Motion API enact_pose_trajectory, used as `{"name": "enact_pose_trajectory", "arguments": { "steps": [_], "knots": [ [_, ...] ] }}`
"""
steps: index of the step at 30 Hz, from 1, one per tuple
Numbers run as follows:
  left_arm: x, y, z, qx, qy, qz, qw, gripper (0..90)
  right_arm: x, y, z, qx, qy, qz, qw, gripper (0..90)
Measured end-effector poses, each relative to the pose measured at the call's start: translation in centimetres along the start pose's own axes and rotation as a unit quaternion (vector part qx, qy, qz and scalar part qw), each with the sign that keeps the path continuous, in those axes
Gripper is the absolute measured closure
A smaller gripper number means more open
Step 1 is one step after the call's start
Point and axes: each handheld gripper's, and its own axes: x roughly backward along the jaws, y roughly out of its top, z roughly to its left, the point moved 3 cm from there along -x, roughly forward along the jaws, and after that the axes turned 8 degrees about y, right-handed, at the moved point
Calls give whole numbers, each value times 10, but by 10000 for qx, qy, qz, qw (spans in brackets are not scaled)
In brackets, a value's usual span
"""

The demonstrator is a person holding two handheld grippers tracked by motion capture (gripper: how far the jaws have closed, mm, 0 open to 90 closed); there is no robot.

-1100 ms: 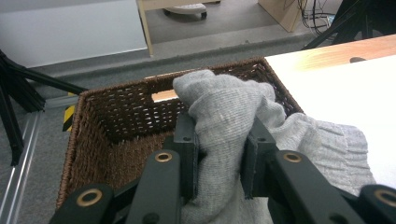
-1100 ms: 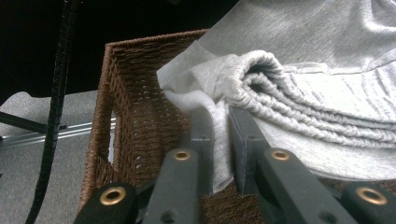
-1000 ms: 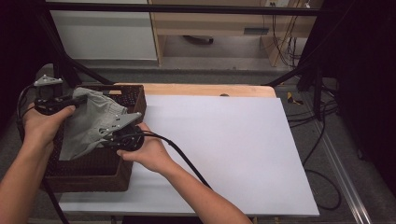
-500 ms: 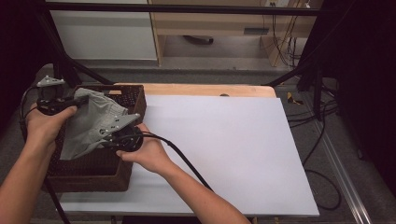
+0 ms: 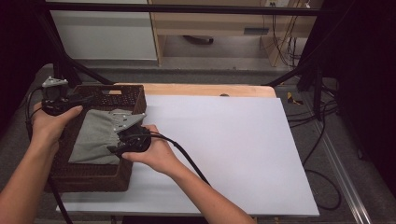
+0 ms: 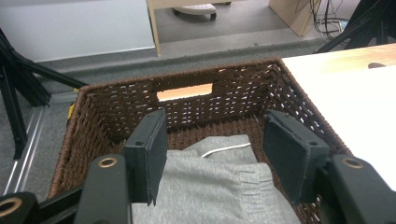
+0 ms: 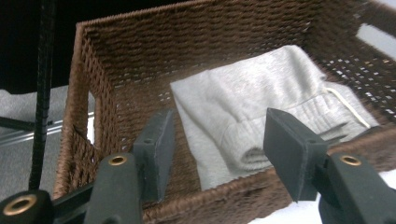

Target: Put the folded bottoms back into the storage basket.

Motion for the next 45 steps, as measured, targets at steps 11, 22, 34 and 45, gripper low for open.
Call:
{"name": "enact_pose_trajectory", "arguments": {
  "steps": [11, 22, 34, 45],
  "knots": [
    [6, 6, -14, -116, -22, -91, 9999, 344, 24, 2, -1, -2, -126, -138, 9998, 401],
    [15, 8, -30, 40, -154, -101, 9998, 153, 54, -4, -14, -204, -500, -223, 9983, 100],
    [33, 3, -60, -7, -584, -201, 9981, 92, 97, -23, -32, -415, -770, -303, 9957, 62],
    [43, -5, -85, -133, -963, -225, 9950, 68, 144, -48, -42, -504, -1073, -354, 9923, 50]
  ]
}}
